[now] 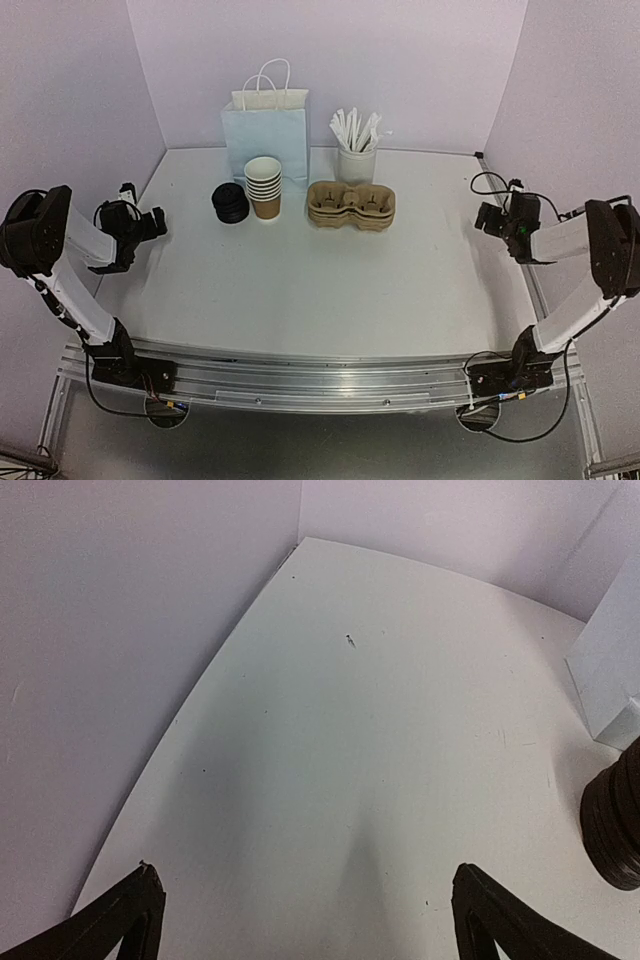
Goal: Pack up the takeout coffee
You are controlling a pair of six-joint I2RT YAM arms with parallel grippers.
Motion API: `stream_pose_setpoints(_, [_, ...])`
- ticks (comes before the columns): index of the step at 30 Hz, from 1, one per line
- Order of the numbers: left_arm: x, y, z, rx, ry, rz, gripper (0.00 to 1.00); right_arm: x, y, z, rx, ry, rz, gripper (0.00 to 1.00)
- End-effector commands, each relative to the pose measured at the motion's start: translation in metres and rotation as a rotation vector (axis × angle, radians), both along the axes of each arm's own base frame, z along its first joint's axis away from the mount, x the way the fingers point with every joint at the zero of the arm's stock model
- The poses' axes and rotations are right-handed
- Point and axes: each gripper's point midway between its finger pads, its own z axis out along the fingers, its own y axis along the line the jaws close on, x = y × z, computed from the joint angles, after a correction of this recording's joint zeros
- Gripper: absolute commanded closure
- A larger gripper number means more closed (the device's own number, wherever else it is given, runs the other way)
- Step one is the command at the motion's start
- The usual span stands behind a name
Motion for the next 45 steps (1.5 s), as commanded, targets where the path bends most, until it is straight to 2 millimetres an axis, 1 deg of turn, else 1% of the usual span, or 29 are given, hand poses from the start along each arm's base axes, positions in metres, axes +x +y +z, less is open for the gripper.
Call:
stream_pose_setpoints(1, [0.01, 0.005, 0.028, 0.012, -0.089, 0.017, 0.0, 0.006, -0.003, 0.063, 0.105, -0.063, -0.073, 0.03])
stream_pose_setpoints(3, [0.011, 0.005, 0.028, 0.012, -0.09, 0.017, 0.0, 0.007, 0.008, 0.077, 0.211, -0.051, -0.06, 0.05])
stream_pose_setpoints(4, [0.011, 0.005, 0.028, 0.012, -0.09, 0.017, 0.0, 0.01, 0.014, 0.089, 0.265, -0.049, -0.05, 0.05])
stream_pose_setpoints(6, [0.011, 0.004, 0.032, 0.017, -0.099, 0.007, 0.0, 0.013, 0.035, 0.103, 0.396, -0.013, 0.008, 0.08])
stream_pose_setpoints(7, [0.012, 0.003, 0.035, 0.018, -0.093, 0.002, 0.0, 0.01, 0.045, 0.102, 0.456, 0.033, 0.032, 0.09])
stream_pose_setpoints(10, [0.024, 0.004, 0.046, 0.004, -0.004, 0.0, 0.0, 0.012, 0.08, 0.118, 0.619, 0.073, 0.117, 0.08])
stream_pose_setpoints(11, [0.036, -0.001, 0.056, 0.006, 0.04, -0.045, 0.0, 0.01, 0.093, 0.121, 0.636, 0.094, 0.14, 0.08])
stream_pose_setpoints(12, [0.044, -0.011, 0.064, 0.006, 0.088, -0.117, 0.0, 0.009, 0.11, 0.128, 0.638, 0.107, 0.174, 0.09])
stream_pose_setpoints(13, [0.043, -0.019, 0.064, -0.001, 0.157, -0.178, 0.0, 0.007, 0.127, 0.134, 0.628, 0.116, 0.209, 0.09])
stream_pose_setpoints(14, [0.047, -0.023, 0.075, -0.011, 0.166, -0.2, 0.0, 0.006, 0.142, 0.142, 0.614, 0.119, 0.239, 0.09])
stream_pose_setpoints(16, [0.049, -0.024, 0.1, -0.016, 0.122, -0.204, 0.0, 0.005, 0.166, 0.155, 0.624, 0.118, 0.274, 0.12])
stream_pose_setpoints(18, [0.042, -0.043, 0.134, 0.007, 0.038, -0.321, 0.0, 0.005, 0.188, 0.167, 0.681, 0.12, 0.302, 0.16])
stream_pose_setpoints(20, [0.027, -0.064, 0.167, 0.066, -0.054, -0.466, 0.0, 0.003, 0.211, 0.174, 0.735, 0.135, 0.326, 0.22])
stream_pose_setpoints(22, [0.006, -0.099, 0.19, 0.127, -0.132, -0.69, 0.0, 0.003, 0.238, 0.185, 0.767, 0.143, 0.369, 0.25])
stream_pose_setpoints(23, [-0.006, -0.114, 0.199, 0.168, -0.158, -0.797, 0.0, 0.002, 0.255, 0.192, 0.779, 0.146, 0.401, 0.27])
stream_pose_setpoints(25, [-0.018, -0.144, 0.208, 0.255, -0.163, -0.927, 0.0, 0.004, 0.289, 0.193, 0.799, 0.175, 0.443, 0.3])
stream_pose_setpoints(26, [-0.026, -0.165, 0.21, 0.312, -0.156, -1.011, 0.0, 0.002, 0.309, 0.194, 0.813, 0.194, 0.469, 0.32])
stream_pose_setpoints(27, [-0.03, -0.18, 0.215, 0.359, -0.161, -1.065, 0.0, 0.006, 0.327, 0.194, 0.831, 0.214, 0.49, 0.35])
stream_pose_setpoints(30, [-0.05, -0.224, 0.218, 0.434, -0.172, -1.253, 0.0, 0.012, 0.379, 0.188, 0.887, 0.282, 0.549, 0.41])
stream_pose_setpoints(32, [-0.059, -0.241, 0.219, 0.459, -0.181, -1.358, 0.0, 0.014, 0.414, 0.187, 0.902, 0.307, 0.606, 0.43])
stream_pose_setpoints(33, [-0.062, -0.248, 0.218, 0.483, -0.188, -1.422, 0.01, 0.018, 0.429, 0.192, 0.916, 0.305, 0.637, 0.43])
stream_pose_setpoints(34, [-0.063, -0.255, 0.221, 0.501, -0.194, -1.462, 0.01, 0.022, 0.443, 0.184, 0.922, 0.325, 0.652, 0.43])
stream_pose_setpoints(35, [-0.062, -0.264, 0.215, 0.497, -0.166, -1.504, 0.08, 0.026, 0.457, 0.185, 0.946, 0.331, 0.668, 0.44])
stream_pose_setpoints(37, [-0.057, -0.28, 0.218, 0.477, -0.131, -1.551, 0.34, 0.033, 0.48, 0.164, 1.0, 0.382, 0.672, 0.48])
stream_pose_setpoints(38, [-0.053, -0.287, 0.213, 0.456, -0.092, -1.574, 0.45, 0.037, 0.49, 0.157, 1.029, 0.4, 0.678, 0.5])
stream_pose_setpoints(40, [-0.047, -0.301, 0.201, 0.461, -0.008, -1.629, 0.58, 0.045, 0.502, 0.142, 1.06, 0.42, 0.674, 0.52])
stream_pose_setpoints(41, [-0.043, -0.305, 0.193, 0.493, 0.028, -1.655, 0.63, 0.049, 0.505, 0.137, 1.065, 0.422, 0.668, 0.53])
stream_pose_setpoints(43, [-0.041, -0.31, 0.175, 0.532, 0.112, -1.693, 0.67, 0.055, 0.508, 0.129, 1.066, 0.416, 0.654, 0.55])
stream_pose_setpoints(45, [-0.034, -0.313, 0.158, 0.563, 0.165, -1.7, 0.64, 0.059, 0.511, 0.121, 1.07, 0.419, 0.649, 0.58])
